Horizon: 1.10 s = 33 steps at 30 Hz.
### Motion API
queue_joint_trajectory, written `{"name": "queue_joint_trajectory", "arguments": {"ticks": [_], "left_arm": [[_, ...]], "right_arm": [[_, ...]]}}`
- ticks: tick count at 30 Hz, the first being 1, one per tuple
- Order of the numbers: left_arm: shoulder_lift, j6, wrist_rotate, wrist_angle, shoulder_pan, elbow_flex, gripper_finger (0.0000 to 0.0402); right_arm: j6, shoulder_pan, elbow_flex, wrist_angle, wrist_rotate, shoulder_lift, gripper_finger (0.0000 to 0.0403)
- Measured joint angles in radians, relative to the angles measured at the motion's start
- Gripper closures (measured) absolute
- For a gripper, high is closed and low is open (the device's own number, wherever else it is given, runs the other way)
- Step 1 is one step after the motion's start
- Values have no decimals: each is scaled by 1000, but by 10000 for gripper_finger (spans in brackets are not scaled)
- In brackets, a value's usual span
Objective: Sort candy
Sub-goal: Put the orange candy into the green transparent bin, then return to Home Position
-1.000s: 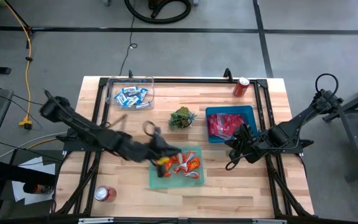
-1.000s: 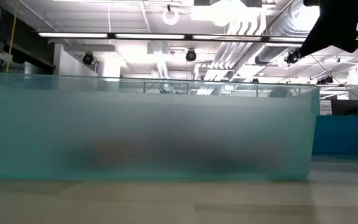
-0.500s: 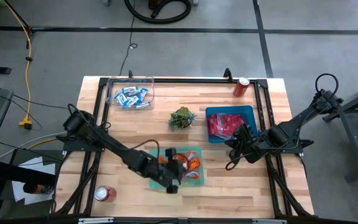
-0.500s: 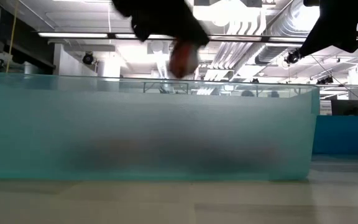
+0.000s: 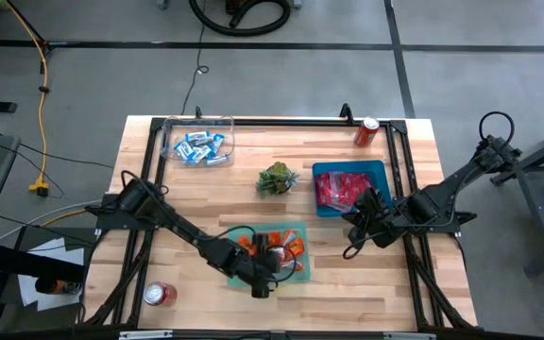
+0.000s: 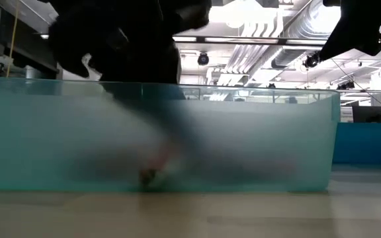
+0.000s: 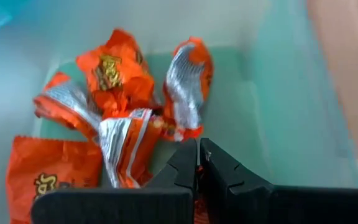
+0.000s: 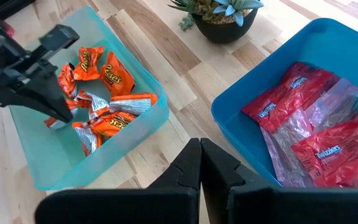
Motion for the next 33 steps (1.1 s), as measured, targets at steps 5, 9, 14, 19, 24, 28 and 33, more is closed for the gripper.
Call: {"name": "queue_joint_trajectory", "arguments": {"ticks": [5, 9, 14, 19, 24, 28, 33], "left_arm": [[2, -38, -15, -4, 10, 0, 401], [-6, -67, 34, -3, 21, 0, 397], [-44, -113, 111, -61, 37, -1, 355], [-155, -114, 43, -182, 54, -1, 294], [-363, -105, -118, -309, 91, -1, 240], [-579, -62, -206, -338, 120, 0, 215], [-815, 33, -272, -331, 136, -4, 211]], "right_arm": [[6, 0, 0, 2, 0, 0, 403], [7, 0, 0, 3, 0, 0, 403], [6, 0, 0, 5, 0, 0, 403], [4, 0, 0, 17, -1, 0, 403], [-3, 0, 0, 50, -4, -2, 403], [-44, -1, 0, 132, 36, -15, 400], [-162, -41, 1, 296, 94, -67, 388]]}}
